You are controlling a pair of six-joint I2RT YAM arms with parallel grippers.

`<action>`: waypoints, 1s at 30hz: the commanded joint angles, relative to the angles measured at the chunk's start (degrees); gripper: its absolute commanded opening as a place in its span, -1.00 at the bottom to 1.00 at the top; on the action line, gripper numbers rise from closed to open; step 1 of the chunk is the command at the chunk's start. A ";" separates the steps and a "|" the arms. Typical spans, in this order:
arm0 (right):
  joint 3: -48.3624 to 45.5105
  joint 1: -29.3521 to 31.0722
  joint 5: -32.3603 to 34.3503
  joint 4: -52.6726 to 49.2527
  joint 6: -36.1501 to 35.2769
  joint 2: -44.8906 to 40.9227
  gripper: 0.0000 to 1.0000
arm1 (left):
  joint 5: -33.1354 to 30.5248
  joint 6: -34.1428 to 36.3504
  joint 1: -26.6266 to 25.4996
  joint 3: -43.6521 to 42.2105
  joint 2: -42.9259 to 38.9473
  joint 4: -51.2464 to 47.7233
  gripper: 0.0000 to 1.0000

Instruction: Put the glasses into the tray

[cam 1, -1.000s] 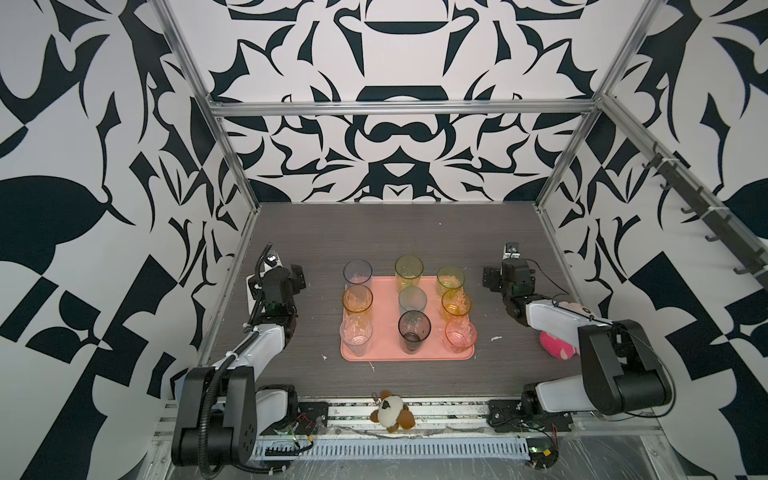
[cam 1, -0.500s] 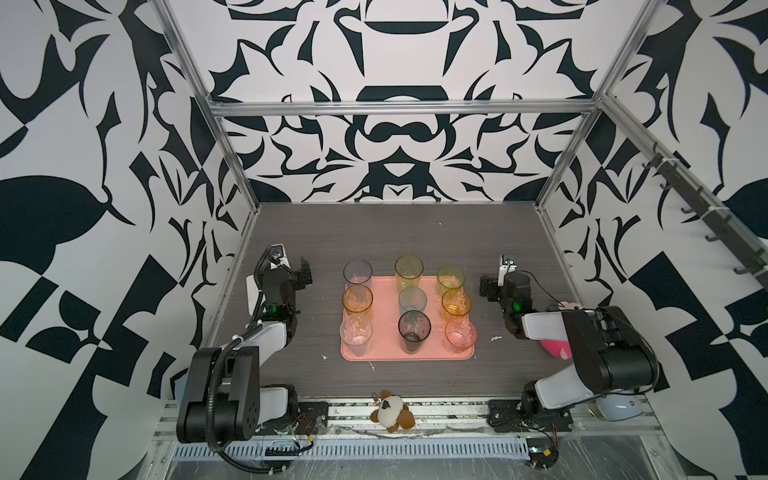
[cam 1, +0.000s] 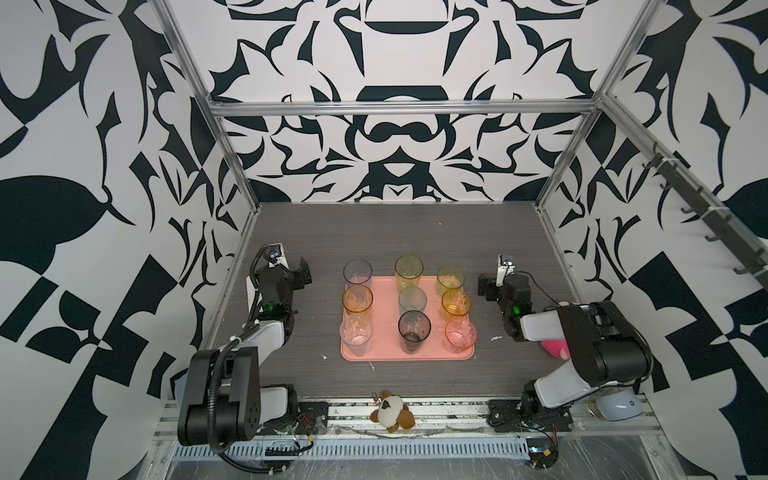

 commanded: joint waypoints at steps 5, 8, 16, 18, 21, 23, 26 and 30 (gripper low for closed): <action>-0.28 -0.19 -0.12 2.83 -0.41 -0.43 0.99 | 1.46 -1.07 0.32 -4.78 5.13 9.77 0.99; -0.23 -0.20 -0.12 2.87 -0.41 -0.57 0.99 | 2.07 -0.86 0.37 -4.42 8.32 11.46 0.99; -0.26 -0.14 -0.11 2.83 -0.41 -0.55 0.99 | 0.22 -2.05 0.36 -2.51 15.00 12.92 0.99; -0.22 -0.18 -0.12 2.90 -0.43 -0.50 0.99 | -3.08 -2.87 0.36 -0.49 16.95 12.89 0.99; -0.23 -0.16 -0.02 2.86 -0.41 -0.50 0.99 | -3.53 -3.06 0.42 -0.44 16.50 11.66 0.99; -0.23 -0.22 -0.04 2.95 -0.41 -0.48 0.99 | -3.48 -3.19 0.43 -0.51 16.27 11.42 0.99; -0.23 -0.15 -0.01 2.88 -0.36 -0.45 0.99 | -3.46 -3.03 0.34 -0.77 16.52 12.37 0.99; -0.38 -0.21 -0.01 3.20 -0.14 -0.42 0.99 | -3.45 -3.05 0.39 -0.77 16.49 12.16 0.99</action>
